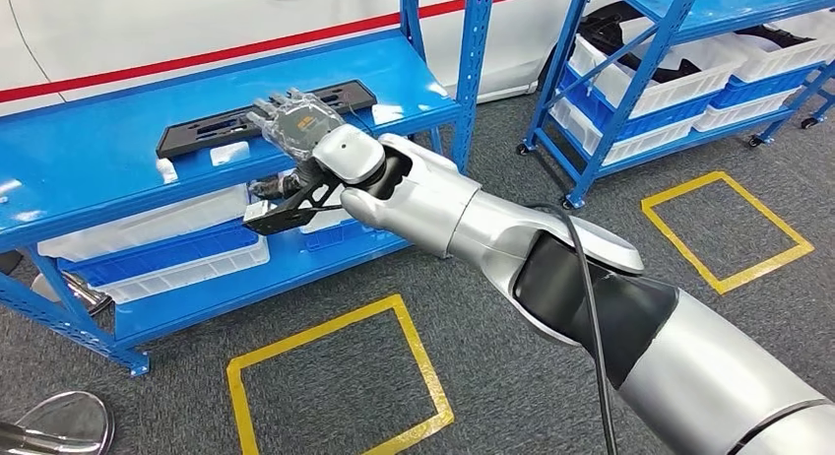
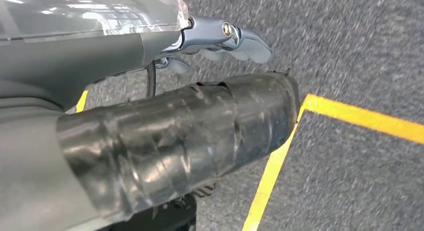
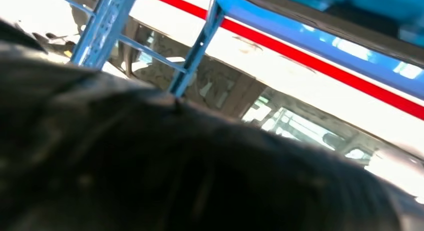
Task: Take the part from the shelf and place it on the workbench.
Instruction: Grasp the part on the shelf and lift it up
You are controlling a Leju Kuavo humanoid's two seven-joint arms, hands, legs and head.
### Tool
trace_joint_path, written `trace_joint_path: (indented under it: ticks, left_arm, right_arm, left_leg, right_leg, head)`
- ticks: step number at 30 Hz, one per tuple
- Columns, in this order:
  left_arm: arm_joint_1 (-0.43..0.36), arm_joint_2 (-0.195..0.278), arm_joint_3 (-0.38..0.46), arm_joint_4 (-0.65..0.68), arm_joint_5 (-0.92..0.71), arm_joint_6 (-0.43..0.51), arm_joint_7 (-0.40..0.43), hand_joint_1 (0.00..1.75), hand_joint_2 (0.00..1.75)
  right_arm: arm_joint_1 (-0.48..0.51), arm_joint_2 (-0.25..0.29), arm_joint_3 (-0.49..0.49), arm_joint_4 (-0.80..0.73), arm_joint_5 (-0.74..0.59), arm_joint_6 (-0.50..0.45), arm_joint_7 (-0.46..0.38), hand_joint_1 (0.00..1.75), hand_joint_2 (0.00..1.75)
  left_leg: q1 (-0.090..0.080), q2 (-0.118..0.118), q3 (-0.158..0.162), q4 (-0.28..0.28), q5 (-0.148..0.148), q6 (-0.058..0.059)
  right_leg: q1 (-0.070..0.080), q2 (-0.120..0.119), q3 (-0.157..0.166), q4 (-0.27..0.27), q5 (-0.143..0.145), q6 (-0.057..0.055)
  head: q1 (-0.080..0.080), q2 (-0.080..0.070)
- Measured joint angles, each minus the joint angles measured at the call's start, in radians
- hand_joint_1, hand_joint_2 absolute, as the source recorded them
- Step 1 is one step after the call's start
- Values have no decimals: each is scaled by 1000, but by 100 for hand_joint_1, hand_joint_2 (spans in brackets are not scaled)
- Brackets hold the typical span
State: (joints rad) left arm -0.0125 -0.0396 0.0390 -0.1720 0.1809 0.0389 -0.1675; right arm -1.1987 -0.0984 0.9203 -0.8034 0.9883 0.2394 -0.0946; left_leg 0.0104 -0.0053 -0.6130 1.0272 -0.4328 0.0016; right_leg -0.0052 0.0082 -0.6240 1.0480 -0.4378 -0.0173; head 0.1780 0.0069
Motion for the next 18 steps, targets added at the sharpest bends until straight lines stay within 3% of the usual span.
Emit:
trace_joint_path:
  ticks: [2, 5, 6, 7, 8, 10, 12, 16, 18]
  left_arm:
    - [-1, -1, 0, 0, 0, 0, 1, 0, 0]
    - [-2, -1, 0, 0, -1, 0, 1, 0, 0]
    - [-1, -1, 0, 0, -1, 0, 1, 0, 0]
    - [-1, -1, 0, 0, -2, 0, 0, 0, 0]
    - [0, -1, 0, 0, -2, -1, -1, 0, 0]
    - [-1, -1, 0, 0, -3, -3, -5, 0, 0]
    - [-3, -1, 0, 0, -4, -4, -9, 0, 0]
    - [-2, -1, 0, 0, -3, -4, -11, 0, 0]
    - [-3, -2, 0, 0, -4, -4, -11, 0, 0]
  right_arm:
    - [0, 5, 9, -5, -1, 1, 0, 0, 0]
    - [2, 15, 23, -10, -1, 4, -1, 0, 0]
    - [4, 16, 27, -10, -1, 7, -1, 0, 0]
    - [6, 17, 32, -10, -2, 9, -2, 0, 0]
    - [7, 18, 36, -10, -2, 10, -2, 0, 0]
    - [7, 21, 43, -10, -3, 10, -2, 0, 0]
    - [6, 24, 48, -10, -4, 10, -2, 0, 0]
    - [5, 25, 58, -10, -7, 10, -4, 0, 0]
    - [2, 25, 60, -10, -11, 11, -4, 0, 0]
  left_leg:
    - [1, 1, -12, 28, -22, -11]
    - [4, 2, -88, 196, -106, -24]
    - [5, 2, -114, 248, -123, -27]
    - [5, 2, -125, 265, -119, -29]
    - [6, 2, -117, 246, -97, -29]
    - [7, 2, -56, 116, -29, -23]
    - [3, 1, -4, 10, 6, -14]
    - [3, 0, 7, -15, 8, 3]
    - [7, 2, 12, -25, 13, 16]
  right_leg:
    - [-5, 0, 5, -10, 6, -12]
    - [-6, -1, 8, -15, 7, -20]
    - [-6, -1, 8, -15, 7, -21]
    - [-6, -2, 8, -15, 6, -21]
    - [-6, -2, 9, -14, 6, -20]
    - [-6, 0, 11, -13, 3, -17]
    - [-3, 1, 10, -11, 1, -9]
    - [-1, 1, 10, -15, 2, 12]
    - [0, -1, -9, 30, -31, 20]
  head:
    - [0, 0]
    - [0, 0]
    - [0, 0]
    - [0, 0]
    - [0, 0]
    - [0, 0]
    - [0, 0]
    - [0, 0]
    - [0, 0]
